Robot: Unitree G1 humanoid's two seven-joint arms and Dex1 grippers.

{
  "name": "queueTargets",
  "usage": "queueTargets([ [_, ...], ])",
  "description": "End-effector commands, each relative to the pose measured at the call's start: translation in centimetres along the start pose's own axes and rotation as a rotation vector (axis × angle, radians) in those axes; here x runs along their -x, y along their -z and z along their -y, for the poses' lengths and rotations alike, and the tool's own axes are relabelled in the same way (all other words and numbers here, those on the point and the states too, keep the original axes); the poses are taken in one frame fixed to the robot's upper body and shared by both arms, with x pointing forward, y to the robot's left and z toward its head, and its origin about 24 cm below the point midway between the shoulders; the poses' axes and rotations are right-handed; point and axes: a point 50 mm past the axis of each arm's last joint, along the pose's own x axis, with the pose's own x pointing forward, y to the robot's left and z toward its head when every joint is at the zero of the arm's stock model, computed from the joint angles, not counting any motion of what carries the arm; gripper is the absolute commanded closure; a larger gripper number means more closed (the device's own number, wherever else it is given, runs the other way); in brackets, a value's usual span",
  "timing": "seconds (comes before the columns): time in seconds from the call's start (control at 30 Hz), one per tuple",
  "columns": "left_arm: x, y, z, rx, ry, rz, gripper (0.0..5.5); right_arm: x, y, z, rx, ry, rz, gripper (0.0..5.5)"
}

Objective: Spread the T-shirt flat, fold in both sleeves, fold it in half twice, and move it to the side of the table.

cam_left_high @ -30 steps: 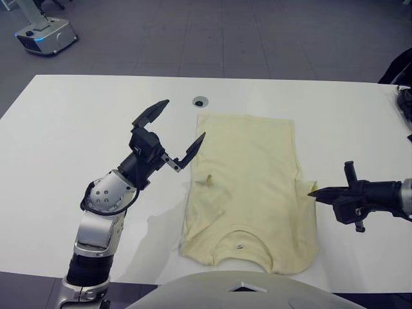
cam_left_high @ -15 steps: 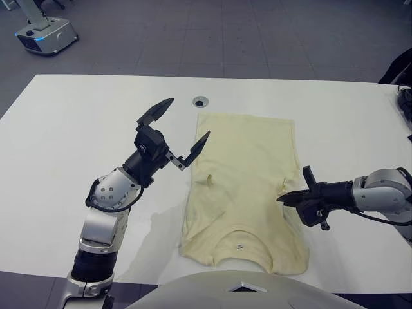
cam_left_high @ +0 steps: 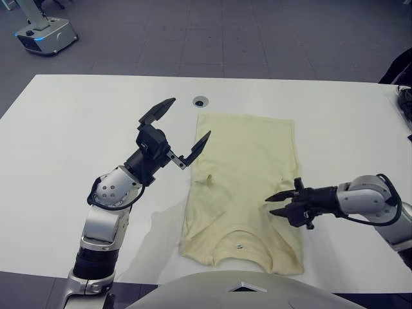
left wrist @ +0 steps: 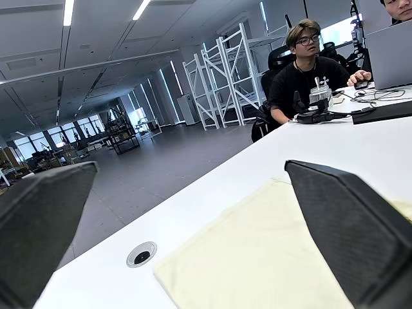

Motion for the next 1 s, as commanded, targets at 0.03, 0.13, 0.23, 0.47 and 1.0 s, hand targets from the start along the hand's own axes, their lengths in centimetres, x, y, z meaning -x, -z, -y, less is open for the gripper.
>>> queueTargets([
  [0.03,-0.2,0.2,0.0,-0.004,0.017,-0.013,0.1,0.6,-0.2,0.5,-0.04,0.07,0.02,3.16],
  [0.13,-0.2,0.2,-0.1,-0.005,0.018,-0.013,0.1,1.8,-0.1,1.0,-0.078,0.136,0.02,2.58],
  [0.23,-0.2,0.2,-0.1,-0.006,0.017,-0.015,0.1,3.3,-0.4,1.1,-0.145,0.196,0.013,2.01],
  [0.47,1.5,0.1,2.0,-0.007,0.266,-0.097,0.1,4.8,-1.3,-1.4,-0.53,0.236,-0.057,0.95],
  [1.0,9.7,-1.5,6.3,-0.06,0.902,-0.499,0.1,4.6,-7.6,-8.8,-0.987,0.029,-0.073,0.12],
])
